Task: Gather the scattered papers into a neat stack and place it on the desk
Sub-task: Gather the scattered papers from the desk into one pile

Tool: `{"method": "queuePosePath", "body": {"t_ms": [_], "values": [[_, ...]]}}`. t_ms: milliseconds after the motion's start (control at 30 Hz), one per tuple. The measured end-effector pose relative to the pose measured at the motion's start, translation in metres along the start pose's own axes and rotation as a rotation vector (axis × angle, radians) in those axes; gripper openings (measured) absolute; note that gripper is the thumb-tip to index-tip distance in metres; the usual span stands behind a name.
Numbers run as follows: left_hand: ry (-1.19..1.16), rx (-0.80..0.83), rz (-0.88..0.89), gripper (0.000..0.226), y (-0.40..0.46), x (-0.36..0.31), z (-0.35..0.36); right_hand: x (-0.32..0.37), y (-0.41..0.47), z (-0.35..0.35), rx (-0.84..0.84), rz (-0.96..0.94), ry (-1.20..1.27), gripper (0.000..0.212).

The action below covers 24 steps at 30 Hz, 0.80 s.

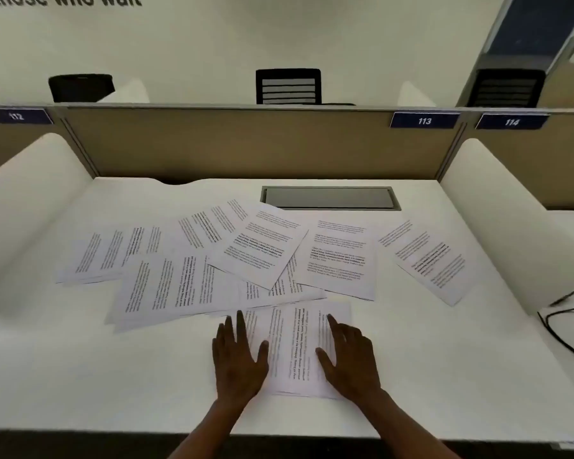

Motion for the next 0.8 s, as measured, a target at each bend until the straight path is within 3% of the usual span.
{"method": "queuePosePath", "body": {"t_ms": [100,233,400,633,800], "values": [[-0.008,0.004,-0.182,0.084,-0.001,0.008,0.002,-0.001,0.003,-0.001,-0.044,-0.042,0.014,0.067],[0.001,0.000,-0.172,0.082,-0.008,0.010,0.000,-0.012,0.030,-0.009,-0.074,-0.025,0.096,0.065],[-0.040,-0.060,-0.292,0.081,-0.033,0.021,0.000,-0.022,0.060,0.000,0.155,-0.101,0.007,0.084],[0.000,-0.017,-0.234,0.083,-0.039,0.016,0.009,-0.033,0.053,-0.006,0.159,-0.151,-0.022,0.092],[0.041,-0.008,-0.192,0.088,-0.039,0.003,0.022,-0.036,0.056,-0.018,0.261,-0.029,0.193,0.093]]}}
Point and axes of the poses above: each hand's wrist, its own y-axis towards the middle knuckle, its own z-axis out of the palm, x = y × z, the point moved 3 cm from there along y, towards the middle knuckle, and after that the axes turned 3 degrees about -y, right-handed, at the moved point
